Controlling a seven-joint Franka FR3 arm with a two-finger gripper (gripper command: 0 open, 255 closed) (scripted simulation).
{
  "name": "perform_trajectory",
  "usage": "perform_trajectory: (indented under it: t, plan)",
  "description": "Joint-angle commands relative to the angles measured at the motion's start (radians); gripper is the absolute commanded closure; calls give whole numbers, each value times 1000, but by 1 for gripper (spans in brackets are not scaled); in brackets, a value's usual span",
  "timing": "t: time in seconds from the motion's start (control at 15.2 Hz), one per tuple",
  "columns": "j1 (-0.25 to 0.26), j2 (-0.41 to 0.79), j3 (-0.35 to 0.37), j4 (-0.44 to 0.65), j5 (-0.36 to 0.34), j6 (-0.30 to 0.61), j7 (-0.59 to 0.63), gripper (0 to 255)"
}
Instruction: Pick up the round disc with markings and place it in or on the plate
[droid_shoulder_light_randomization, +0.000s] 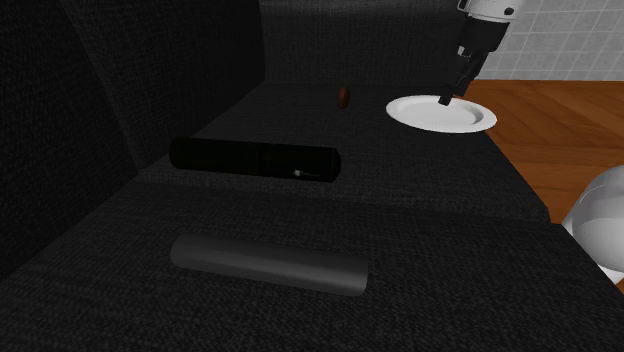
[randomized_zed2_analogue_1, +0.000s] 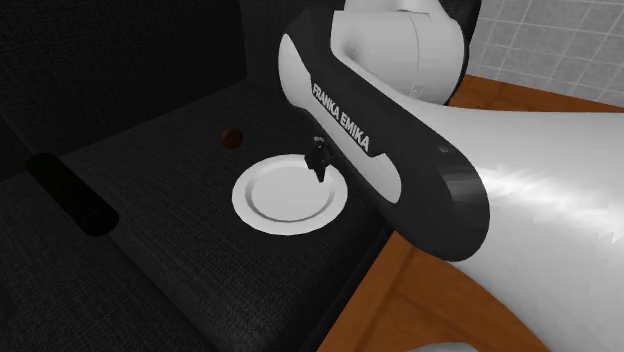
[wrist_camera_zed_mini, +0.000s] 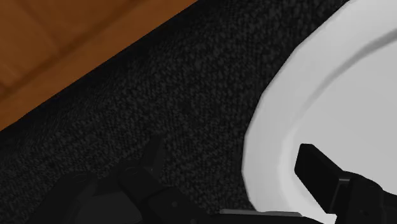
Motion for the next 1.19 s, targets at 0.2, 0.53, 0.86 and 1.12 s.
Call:
perform_trajectory:
  t: [0.2, 0.53, 0.86, 1.12]
  plan:
    - [26, 106, 43, 95, 26, -15, 36, 0]
    - [60, 287, 109, 273, 56, -54, 94, 0]
    - [88, 476, 170, 481, 68, -114, 153, 0]
    - [113, 638, 217, 675, 64, -178, 204, 0]
